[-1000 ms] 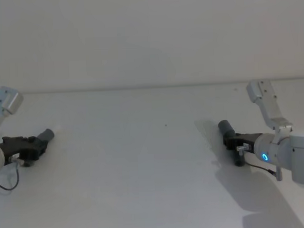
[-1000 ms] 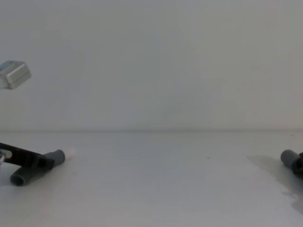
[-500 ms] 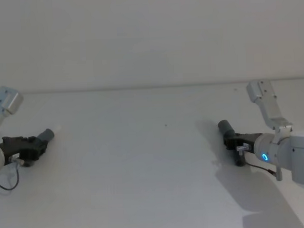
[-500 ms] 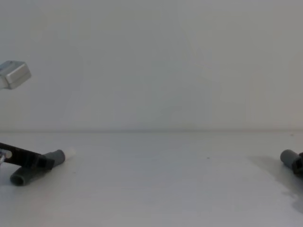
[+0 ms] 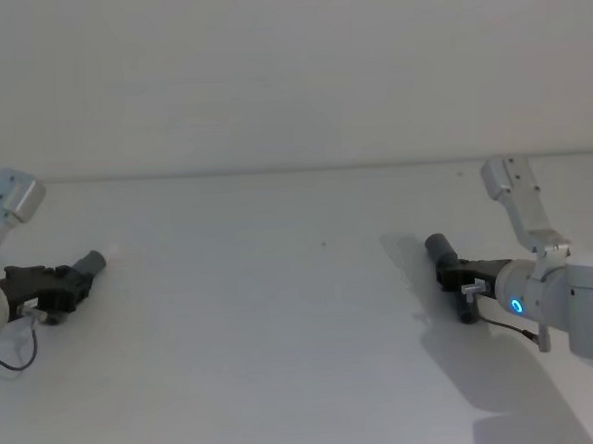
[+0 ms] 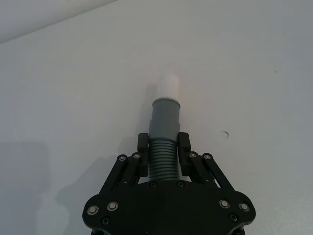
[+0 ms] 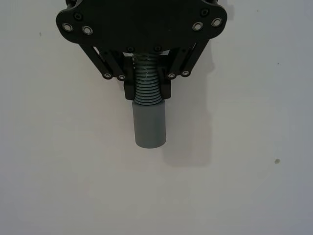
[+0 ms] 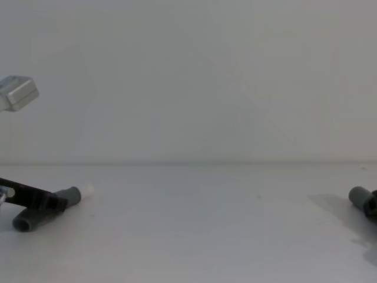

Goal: Use both hands to pick up one end of the pipe from the table, align the ends, and insert them.

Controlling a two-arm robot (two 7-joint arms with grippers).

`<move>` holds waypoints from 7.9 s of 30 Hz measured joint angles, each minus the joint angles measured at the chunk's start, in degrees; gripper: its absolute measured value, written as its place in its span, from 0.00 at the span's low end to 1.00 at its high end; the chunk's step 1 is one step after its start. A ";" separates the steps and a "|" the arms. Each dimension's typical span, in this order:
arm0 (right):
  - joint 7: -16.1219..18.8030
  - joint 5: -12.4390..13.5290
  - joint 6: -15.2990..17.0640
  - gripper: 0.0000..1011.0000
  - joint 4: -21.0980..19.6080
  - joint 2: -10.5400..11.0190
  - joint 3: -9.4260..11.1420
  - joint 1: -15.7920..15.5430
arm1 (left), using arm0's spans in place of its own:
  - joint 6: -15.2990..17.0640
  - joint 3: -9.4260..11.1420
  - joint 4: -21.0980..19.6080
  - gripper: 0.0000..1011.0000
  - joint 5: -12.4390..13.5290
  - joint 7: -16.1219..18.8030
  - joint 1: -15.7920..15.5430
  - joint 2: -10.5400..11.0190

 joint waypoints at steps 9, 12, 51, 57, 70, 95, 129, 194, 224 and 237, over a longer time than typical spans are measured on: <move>0.00 0.00 0.00 0.26 0.00 0.00 0.00 0.00 | 0.00 0.00 0.00 0.32 0.00 0.00 0.00 0.00; 0.00 0.00 0.01 0.26 0.00 0.00 0.00 0.00 | 0.00 0.00 0.00 0.32 0.00 0.00 0.00 0.00; 5.34 1.00 -1.52 0.26 -8.14 4.87 2.18 -3.39 | -5.63 0.74 2.87 0.32 -2.64 -7.54 -4.22 0.98; 9.07 1.55 -1.91 0.26 -10.13 7.61 1.87 -2.92 | -9.00 0.44 3.10 0.32 -4.15 -11.65 -5.26 2.19; 16.70 1.80 -2.28 0.26 -11.14 13.21 -1.64 0.76 | -15.84 1.25 2.01 0.32 -5.96 -20.63 -6.51 5.56; 24.80 -0.36 -4.40 0.26 -12.45 21.86 -8.38 5.00 | -24.64 9.25 -0.29 0.32 -0.09 -31.32 -12.13 10.33; 30.32 -1.64 -5.51 0.26 -12.74 25.40 -15.64 10.19 | -31.25 12.38 -0.68 0.32 -0.41 -34.72 -15.00 10.33; 44.04 -5.19 -19.36 0.26 -6.23 25.76 -28.95 23.85 | -32.54 12.54 -1.28 0.32 -1.85 -35.38 -15.20 10.49; 57.05 -5.14 -34.23 0.26 6.36 19.36 -35.82 34.82 | -32.53 12.54 -1.28 0.32 -1.85 -35.38 -15.20 10.49; 59.03 -5.34 -36.16 0.26 9.37 17.62 -37.54 37.19 | -32.53 12.54 -1.28 0.32 -1.85 -35.38 -15.20 10.49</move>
